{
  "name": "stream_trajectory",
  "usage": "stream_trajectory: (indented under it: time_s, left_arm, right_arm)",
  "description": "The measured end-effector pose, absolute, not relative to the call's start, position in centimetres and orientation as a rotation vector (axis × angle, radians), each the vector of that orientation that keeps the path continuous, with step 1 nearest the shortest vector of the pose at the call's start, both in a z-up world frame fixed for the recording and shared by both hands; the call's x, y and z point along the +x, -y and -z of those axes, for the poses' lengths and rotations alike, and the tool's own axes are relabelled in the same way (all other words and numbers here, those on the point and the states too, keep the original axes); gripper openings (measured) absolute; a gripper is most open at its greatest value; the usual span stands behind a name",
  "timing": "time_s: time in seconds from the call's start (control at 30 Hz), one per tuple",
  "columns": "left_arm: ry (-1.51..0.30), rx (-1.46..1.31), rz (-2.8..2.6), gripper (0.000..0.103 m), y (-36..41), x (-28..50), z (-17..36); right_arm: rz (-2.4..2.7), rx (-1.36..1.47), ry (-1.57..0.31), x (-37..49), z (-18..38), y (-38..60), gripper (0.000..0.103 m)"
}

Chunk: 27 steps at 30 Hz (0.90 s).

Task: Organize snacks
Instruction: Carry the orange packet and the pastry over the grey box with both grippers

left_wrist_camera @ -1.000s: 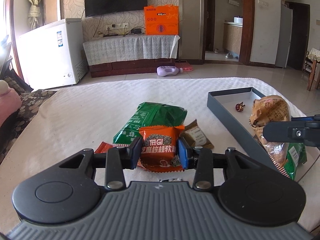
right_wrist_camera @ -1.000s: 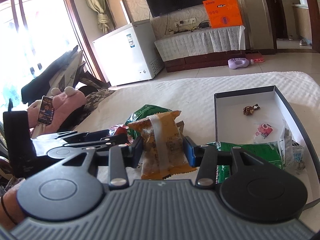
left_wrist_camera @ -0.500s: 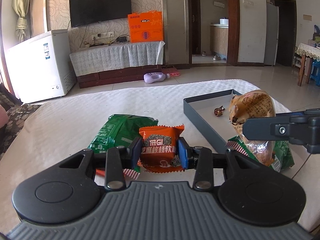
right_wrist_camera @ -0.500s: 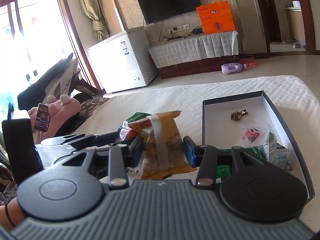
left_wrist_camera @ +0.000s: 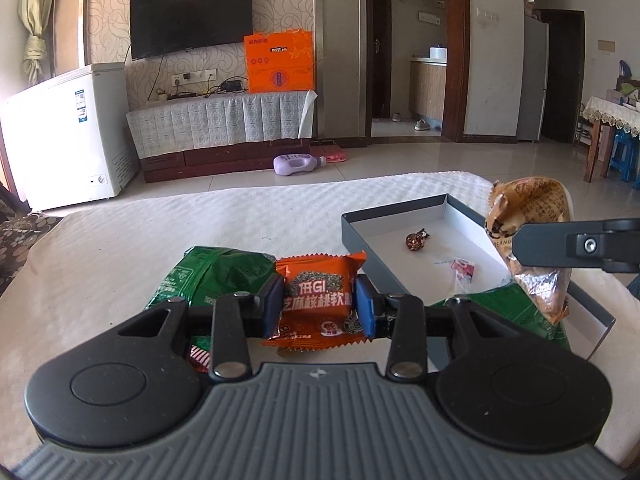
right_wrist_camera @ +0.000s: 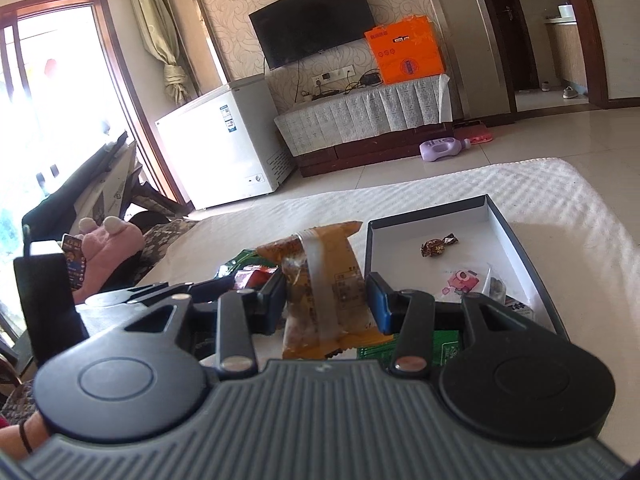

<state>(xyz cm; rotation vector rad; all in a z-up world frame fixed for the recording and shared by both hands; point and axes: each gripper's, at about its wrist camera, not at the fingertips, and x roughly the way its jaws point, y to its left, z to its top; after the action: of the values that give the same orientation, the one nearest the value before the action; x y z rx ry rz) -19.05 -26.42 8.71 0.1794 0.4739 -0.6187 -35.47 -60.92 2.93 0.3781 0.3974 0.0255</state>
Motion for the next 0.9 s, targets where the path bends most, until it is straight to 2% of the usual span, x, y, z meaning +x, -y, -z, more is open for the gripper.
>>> stream_trajectory:
  time_s: [0.9]
  left_arm:
    - [-0.425,0.131,0.733,0.043,32.0,-18.9,-9.9]
  right_arm:
    - [0.053,0.418,-0.378,-35.7,-2.5,64.4,0.047]
